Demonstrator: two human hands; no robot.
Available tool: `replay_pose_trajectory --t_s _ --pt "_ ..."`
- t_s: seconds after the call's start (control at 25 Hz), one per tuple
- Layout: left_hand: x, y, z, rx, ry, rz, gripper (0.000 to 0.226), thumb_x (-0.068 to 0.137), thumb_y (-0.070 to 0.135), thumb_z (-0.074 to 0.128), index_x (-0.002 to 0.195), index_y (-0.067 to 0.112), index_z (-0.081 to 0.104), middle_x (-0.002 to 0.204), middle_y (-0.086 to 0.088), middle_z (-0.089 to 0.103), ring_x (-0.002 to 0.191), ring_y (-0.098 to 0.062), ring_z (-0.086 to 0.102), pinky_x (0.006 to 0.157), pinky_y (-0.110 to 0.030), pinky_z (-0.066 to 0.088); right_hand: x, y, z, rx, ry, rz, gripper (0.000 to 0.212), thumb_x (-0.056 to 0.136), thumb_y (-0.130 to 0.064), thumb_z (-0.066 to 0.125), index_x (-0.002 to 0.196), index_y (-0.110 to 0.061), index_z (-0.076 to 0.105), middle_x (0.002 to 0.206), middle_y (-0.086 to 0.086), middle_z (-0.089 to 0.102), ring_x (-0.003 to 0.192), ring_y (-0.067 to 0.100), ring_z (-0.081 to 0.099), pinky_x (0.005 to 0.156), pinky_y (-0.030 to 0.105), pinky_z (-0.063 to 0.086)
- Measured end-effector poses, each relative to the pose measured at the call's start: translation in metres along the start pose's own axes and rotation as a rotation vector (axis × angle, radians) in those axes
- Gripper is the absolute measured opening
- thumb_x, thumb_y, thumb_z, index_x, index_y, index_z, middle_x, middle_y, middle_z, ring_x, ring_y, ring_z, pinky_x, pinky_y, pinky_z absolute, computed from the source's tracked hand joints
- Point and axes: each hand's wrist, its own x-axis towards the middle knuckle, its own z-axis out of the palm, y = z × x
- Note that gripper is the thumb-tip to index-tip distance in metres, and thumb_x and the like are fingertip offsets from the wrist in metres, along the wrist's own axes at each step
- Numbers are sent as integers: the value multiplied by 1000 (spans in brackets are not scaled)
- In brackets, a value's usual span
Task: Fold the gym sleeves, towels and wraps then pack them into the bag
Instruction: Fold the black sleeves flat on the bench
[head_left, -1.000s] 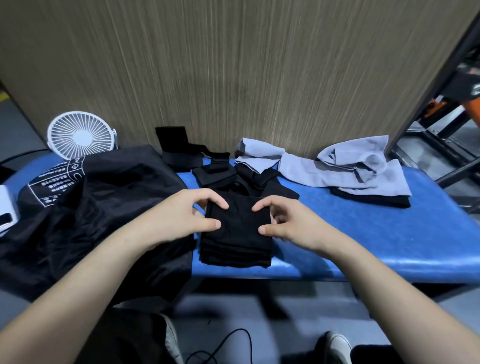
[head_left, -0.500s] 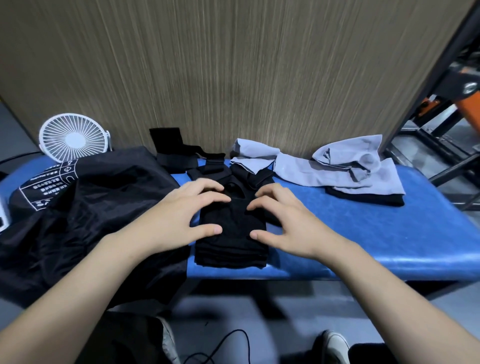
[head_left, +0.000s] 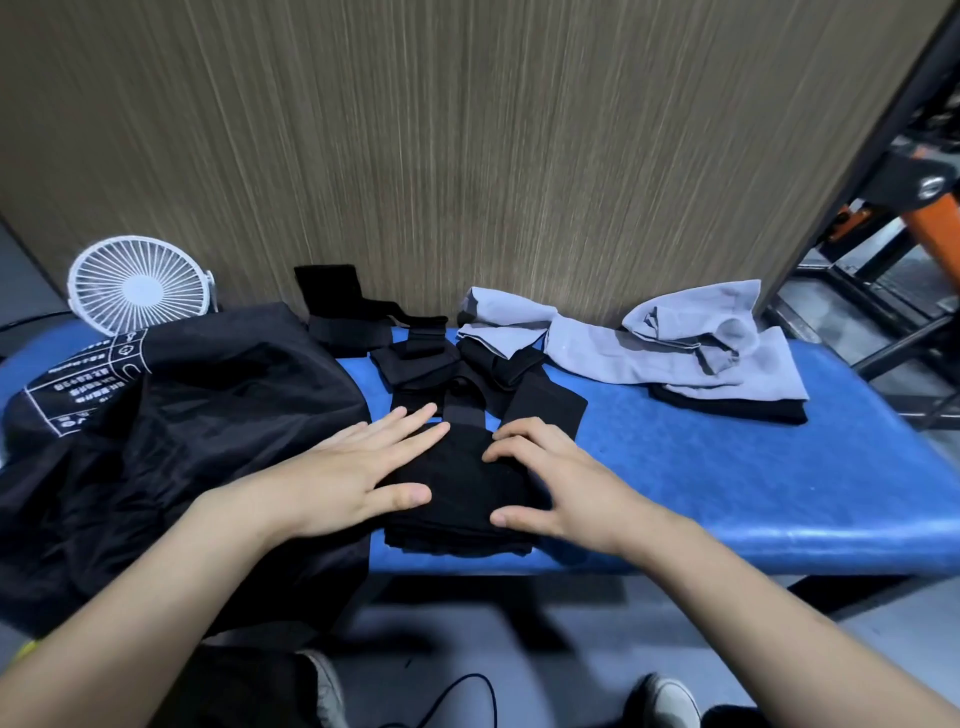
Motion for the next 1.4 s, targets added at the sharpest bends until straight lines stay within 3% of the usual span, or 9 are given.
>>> replay_pose_trajectory --t_s 0.2,0.4,0.48,0.64,0.84,0.96,1.16,1.28,1.4 --pt "3 0 -3 -84 -42 -10 74 89 66 38 150 54 -3 151 39 -23 141 12 -20 120 -21 0 1 3 5 -7 -5 13 56 84 -58 68 131 -38 47 138 -19 35 126 8 40 107 36 39" --pt "3 -4 -3 -129 -64 -13 85 69 84 31 144 64 -4 148 44 -20 145 8 -15 121 -22 2 0 5 4 -13 -18 24 58 84 -58 68 134 -40 45 140 -21 34 126 6 39 109 33 36" --pt "2 -6 0 -142 -41 -17 84 72 84 33 145 64 -3 152 42 -17 148 6 -11 122 -24 3 -1 3 5 -4 -16 31 57 85 -58 67 134 -41 44 140 -23 33 127 4 38 109 32 36" --pt "1 1 -2 -271 42 -12 65 89 66 49 145 64 16 154 43 -2 147 9 0 119 -19 8 -12 -2 4 19 56 20 56 89 -56 63 138 -36 45 147 -22 31 133 2 34 110 32 37" --pt "5 11 -19 -273 238 41 66 70 86 49 132 70 36 148 45 23 141 14 16 116 -19 16 -25 -5 -6 83 130 3 51 92 -48 63 137 -31 47 149 -15 34 135 8 38 109 29 39" --pt "21 36 -36 -278 383 79 57 72 80 50 126 61 50 140 39 40 136 10 33 113 -21 23 -38 8 -27 155 218 29 41 92 -43 65 128 -26 55 134 -11 47 124 9 49 103 27 42" --pt "78 111 -61 -295 436 75 20 91 39 64 110 41 67 112 28 62 107 6 57 95 -24 45 -70 86 -78 227 459 410 15 89 -35 69 100 -25 67 105 -9 64 99 9 61 93 39 50" --pt "139 159 -53 -245 321 1 17 93 33 63 109 33 67 102 20 68 92 -1 62 89 -26 49 -98 141 -106 99 538 714 9 87 -31 69 89 -23 66 97 -5 67 95 18 64 85 39 52" --pt "203 185 -33 -164 218 -43 29 92 34 61 119 27 62 110 9 69 100 -11 61 89 -28 48 -121 181 -117 -26 583 913 18 86 -35 68 100 -25 65 106 0 63 103 25 61 89 41 49"
